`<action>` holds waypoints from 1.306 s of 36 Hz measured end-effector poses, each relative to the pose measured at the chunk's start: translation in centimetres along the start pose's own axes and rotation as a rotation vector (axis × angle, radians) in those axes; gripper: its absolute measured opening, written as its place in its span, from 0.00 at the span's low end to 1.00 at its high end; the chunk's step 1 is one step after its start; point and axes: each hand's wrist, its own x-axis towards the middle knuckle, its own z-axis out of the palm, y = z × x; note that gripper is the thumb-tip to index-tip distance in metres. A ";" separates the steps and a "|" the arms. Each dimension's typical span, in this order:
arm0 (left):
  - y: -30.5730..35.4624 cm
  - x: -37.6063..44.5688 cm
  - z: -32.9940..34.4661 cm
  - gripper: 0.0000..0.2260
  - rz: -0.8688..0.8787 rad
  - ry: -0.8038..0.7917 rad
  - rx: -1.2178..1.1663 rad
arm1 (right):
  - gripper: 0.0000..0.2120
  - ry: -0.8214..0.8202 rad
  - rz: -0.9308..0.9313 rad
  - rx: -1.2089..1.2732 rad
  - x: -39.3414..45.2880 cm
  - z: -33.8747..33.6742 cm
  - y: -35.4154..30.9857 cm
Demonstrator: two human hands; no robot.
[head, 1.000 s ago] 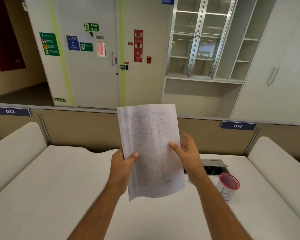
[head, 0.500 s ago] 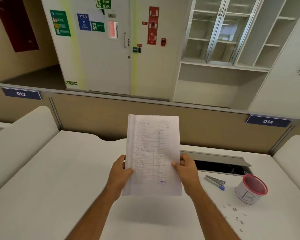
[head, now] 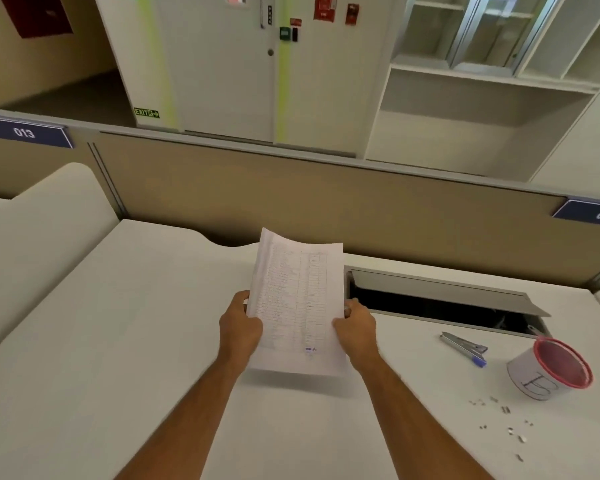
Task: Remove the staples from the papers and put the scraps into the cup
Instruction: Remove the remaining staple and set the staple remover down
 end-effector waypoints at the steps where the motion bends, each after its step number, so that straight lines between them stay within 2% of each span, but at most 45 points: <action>1: -0.2 0.4 0.1 0.19 0.004 0.003 0.012 | 0.13 0.004 -0.007 -0.006 0.2 0.1 0.1; 5: -1.0 1.9 0.6 0.21 0.021 0.008 0.057 | 0.17 0.031 -0.019 -0.070 1.3 0.9 0.6; 14: -2.1 3.9 1.8 0.20 0.015 -0.008 0.103 | 0.09 0.095 0.029 -0.192 3.7 2.7 2.2; 30: -2.7 6.5 4.4 0.19 -0.051 -0.033 0.224 | 0.10 0.109 0.078 -0.271 6.8 3.0 3.8; 36: -1.9 6.4 4.4 0.22 -0.077 0.057 0.340 | 0.08 0.110 0.017 -0.326 6.8 1.8 3.8; 40: -1.0 5.1 4.4 0.19 -0.090 0.085 0.430 | 0.10 0.127 -0.076 -0.344 5.9 0.4 3.2; 47: -0.4 0.1 5.1 0.12 0.002 0.056 0.428 | 0.06 0.139 -0.131 -0.313 1.9 -0.8 2.7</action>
